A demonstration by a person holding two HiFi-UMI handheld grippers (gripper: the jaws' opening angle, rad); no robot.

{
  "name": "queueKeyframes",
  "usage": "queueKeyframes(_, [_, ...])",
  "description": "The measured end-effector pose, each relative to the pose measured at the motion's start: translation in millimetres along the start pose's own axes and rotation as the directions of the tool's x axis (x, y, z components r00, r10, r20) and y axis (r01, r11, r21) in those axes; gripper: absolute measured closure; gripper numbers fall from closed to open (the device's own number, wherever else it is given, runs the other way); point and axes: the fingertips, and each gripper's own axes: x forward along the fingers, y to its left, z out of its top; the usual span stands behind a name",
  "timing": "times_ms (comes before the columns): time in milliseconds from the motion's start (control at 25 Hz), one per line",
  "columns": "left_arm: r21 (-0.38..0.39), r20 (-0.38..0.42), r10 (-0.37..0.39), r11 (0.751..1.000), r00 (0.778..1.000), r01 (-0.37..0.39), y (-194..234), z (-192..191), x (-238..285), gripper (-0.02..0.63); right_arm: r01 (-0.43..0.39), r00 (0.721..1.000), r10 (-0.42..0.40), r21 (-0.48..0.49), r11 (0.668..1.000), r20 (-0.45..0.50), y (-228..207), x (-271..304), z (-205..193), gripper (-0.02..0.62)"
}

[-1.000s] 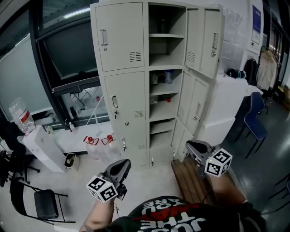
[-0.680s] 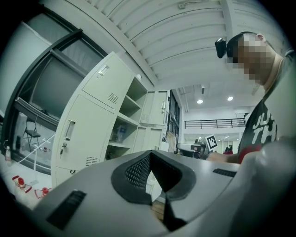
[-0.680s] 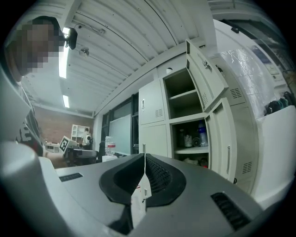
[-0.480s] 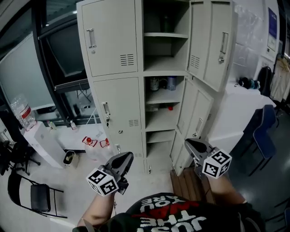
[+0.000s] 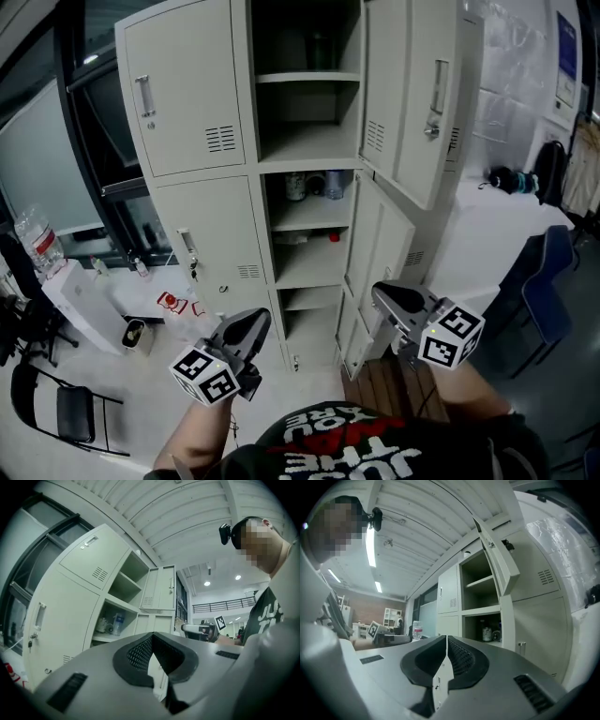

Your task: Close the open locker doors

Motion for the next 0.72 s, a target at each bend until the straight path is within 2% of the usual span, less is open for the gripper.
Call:
queueKeyframes(200, [0.072, 0.002, -0.077, 0.994, 0.997, 0.076, -17.3, 45.6, 31.8, 0.598, 0.057, 0.996, -0.054, -0.032, 0.998, 0.066, -17.2, -16.4, 52.2, 0.557])
queueKeyframes(400, [0.137, 0.04, -0.139, 0.982, 0.99, 0.132, -42.8, 109.3, 67.7, 0.598, 0.122, 0.986, -0.109, -0.104, 0.987, 0.127, -35.6, -39.0, 131.3, 0.557])
queueKeyframes(560, [0.158, 0.076, -0.19, 0.972, 0.979, 0.177, -68.4, 157.9, 93.6, 0.598, 0.178, 0.973, -0.149, -0.163, 0.97, 0.174, -58.0, -55.5, 194.4, 0.555])
queueKeyframes(720, [0.229, 0.102, -0.237, 0.951, 0.966, 0.209, -93.7, 197.4, 112.3, 0.598, 0.203, 0.959, -0.161, -0.174, 0.964, 0.232, -86.4, -64.1, 251.3, 0.541])
